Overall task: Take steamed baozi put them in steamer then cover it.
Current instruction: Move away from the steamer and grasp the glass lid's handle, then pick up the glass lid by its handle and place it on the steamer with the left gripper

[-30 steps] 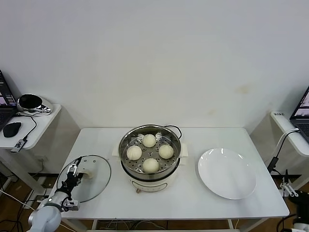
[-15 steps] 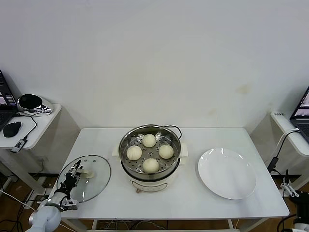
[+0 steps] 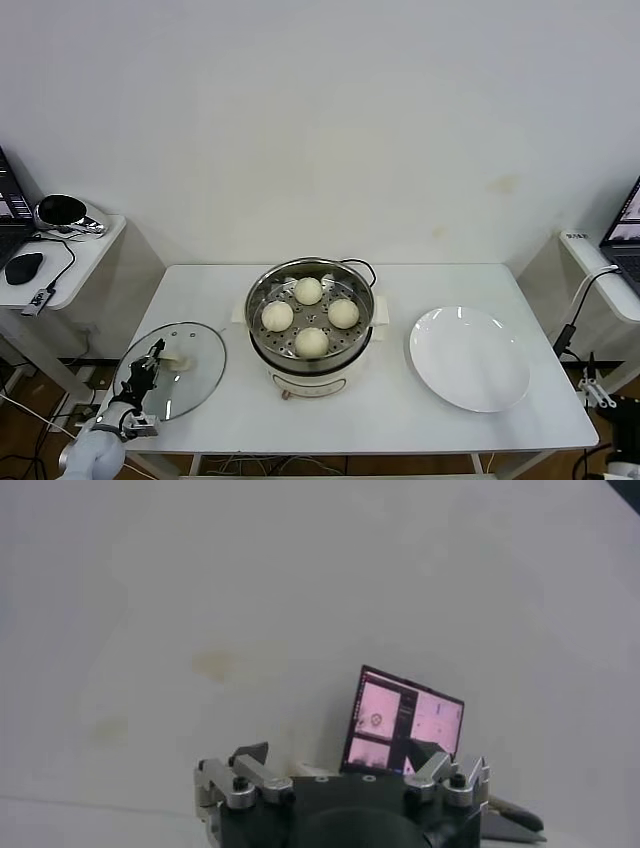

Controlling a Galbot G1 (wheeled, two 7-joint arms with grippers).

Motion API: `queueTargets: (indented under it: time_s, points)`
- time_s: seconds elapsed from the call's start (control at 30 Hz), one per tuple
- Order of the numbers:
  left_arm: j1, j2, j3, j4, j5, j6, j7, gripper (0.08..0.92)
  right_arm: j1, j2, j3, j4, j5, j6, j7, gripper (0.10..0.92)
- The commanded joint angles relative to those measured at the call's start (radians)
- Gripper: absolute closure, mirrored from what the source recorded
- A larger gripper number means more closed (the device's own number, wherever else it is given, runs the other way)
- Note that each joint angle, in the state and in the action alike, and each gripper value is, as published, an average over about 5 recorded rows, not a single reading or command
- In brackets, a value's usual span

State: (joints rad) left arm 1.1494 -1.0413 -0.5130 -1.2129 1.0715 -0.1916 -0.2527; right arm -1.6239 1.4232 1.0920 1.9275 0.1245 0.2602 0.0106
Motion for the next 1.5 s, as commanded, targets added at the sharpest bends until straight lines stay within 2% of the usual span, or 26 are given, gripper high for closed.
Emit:
queueTargets:
  time_s: [0.03, 0.3, 0.53, 0.67, 0.8, 0.97, 1.07, 1.27, 1.5]
  points:
    - [0.126, 0.008, -0.056, -0.265, -0.093, 0.106, -0.014, 0.85, -0.005, -0.007, -0.019, 0.005, -0.001, -0.002, -0.002, 0.203]
    - [0.321, 0.054, -0.151, -0.631, -0.218, 0.397, 0.072, 0.85, -0.007, -0.009, -0.062, 0.016, -0.019, -0.001, -0.005, 0.203]
    - [0.32, 0.118, -0.208, -0.807, -0.258, 0.564, 0.173, 0.85, -0.01, -0.009, -0.094, 0.024, -0.036, -0.001, -0.007, 0.203]
    - [0.273, 0.165, -0.128, -0.882, -0.289, 0.637, 0.217, 0.85, -0.015, -0.006, -0.1, 0.034, -0.044, -0.004, -0.007, 0.203]
    - [0.196, 0.205, 0.016, -0.931, -0.279, 0.719, 0.238, 0.85, -0.012, 0.009, -0.114, 0.035, -0.076, -0.004, -0.007, 0.203]
    - [0.041, 0.245, 0.246, -0.893, -0.24, 0.786, 0.261, 0.85, 0.008, 0.045, -0.137, 0.022, -0.143, -0.009, 0.007, 0.203]
    - [-0.067, 0.207, 0.349, -0.843, -0.208, 0.813, 0.279, 0.85, 0.022, 0.066, -0.144, 0.011, -0.19, -0.019, 0.029, 0.203]
    - [-0.246, 0.055, 0.521, -0.788, -0.031, 0.863, 0.379, 0.85, 0.045, 0.067, -0.147, -0.004, -0.213, -0.038, 0.062, 0.203]
    - [-0.33, -0.101, 0.623, -0.718, 0.11, 0.886, 0.474, 0.85, 0.057, 0.078, -0.162, -0.014, -0.237, -0.036, 0.071, 0.203]
